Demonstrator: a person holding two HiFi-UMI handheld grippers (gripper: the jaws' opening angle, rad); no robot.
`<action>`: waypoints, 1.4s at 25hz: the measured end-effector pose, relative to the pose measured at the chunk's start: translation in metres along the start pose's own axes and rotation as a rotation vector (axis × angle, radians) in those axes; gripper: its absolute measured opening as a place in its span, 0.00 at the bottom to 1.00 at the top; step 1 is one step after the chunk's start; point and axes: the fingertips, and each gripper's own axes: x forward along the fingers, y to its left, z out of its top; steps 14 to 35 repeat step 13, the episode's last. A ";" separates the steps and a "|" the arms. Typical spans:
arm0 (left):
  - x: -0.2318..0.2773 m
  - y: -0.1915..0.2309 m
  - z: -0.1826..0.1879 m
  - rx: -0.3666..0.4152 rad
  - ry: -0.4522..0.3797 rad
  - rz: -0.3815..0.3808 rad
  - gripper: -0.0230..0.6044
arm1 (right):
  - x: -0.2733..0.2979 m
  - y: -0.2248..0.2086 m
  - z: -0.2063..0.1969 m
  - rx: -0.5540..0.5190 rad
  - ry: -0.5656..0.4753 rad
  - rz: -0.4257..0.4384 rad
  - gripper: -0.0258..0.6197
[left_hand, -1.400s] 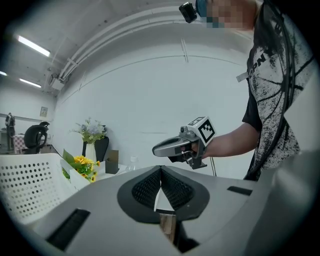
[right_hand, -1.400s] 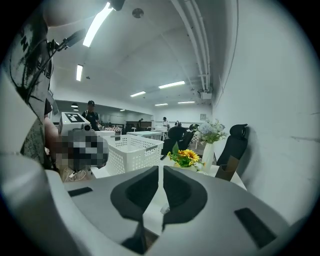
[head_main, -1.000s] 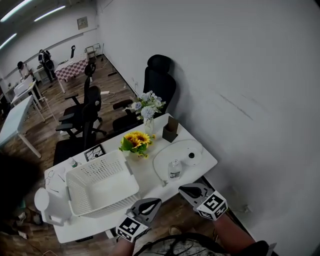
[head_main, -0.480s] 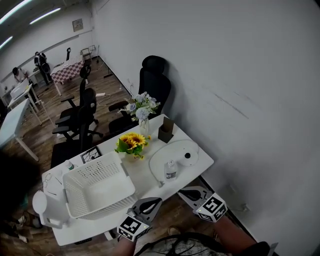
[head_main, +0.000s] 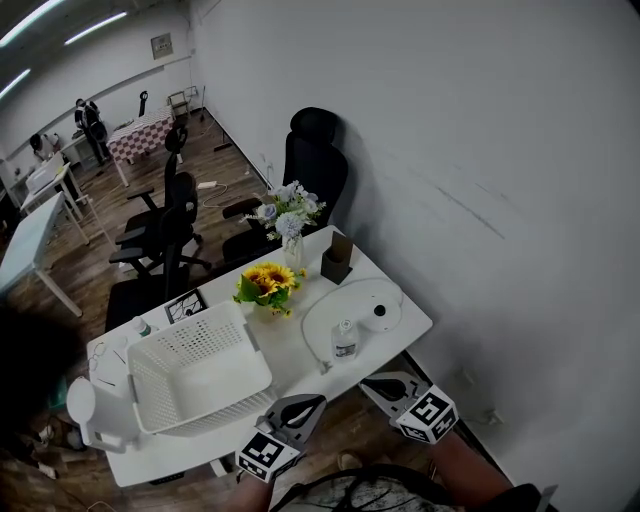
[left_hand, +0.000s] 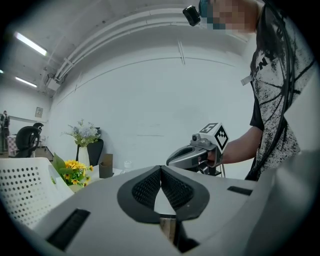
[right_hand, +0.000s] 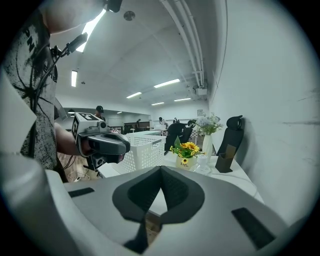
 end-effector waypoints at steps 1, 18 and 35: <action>0.000 0.001 0.000 -0.001 0.001 0.002 0.05 | 0.000 0.000 -0.001 -0.003 0.001 0.002 0.07; 0.009 0.009 -0.001 -0.010 0.008 0.007 0.05 | 0.004 -0.001 -0.003 -0.061 0.042 0.019 0.07; 0.009 0.009 -0.001 -0.010 0.008 0.007 0.05 | 0.004 -0.001 -0.003 -0.061 0.042 0.019 0.07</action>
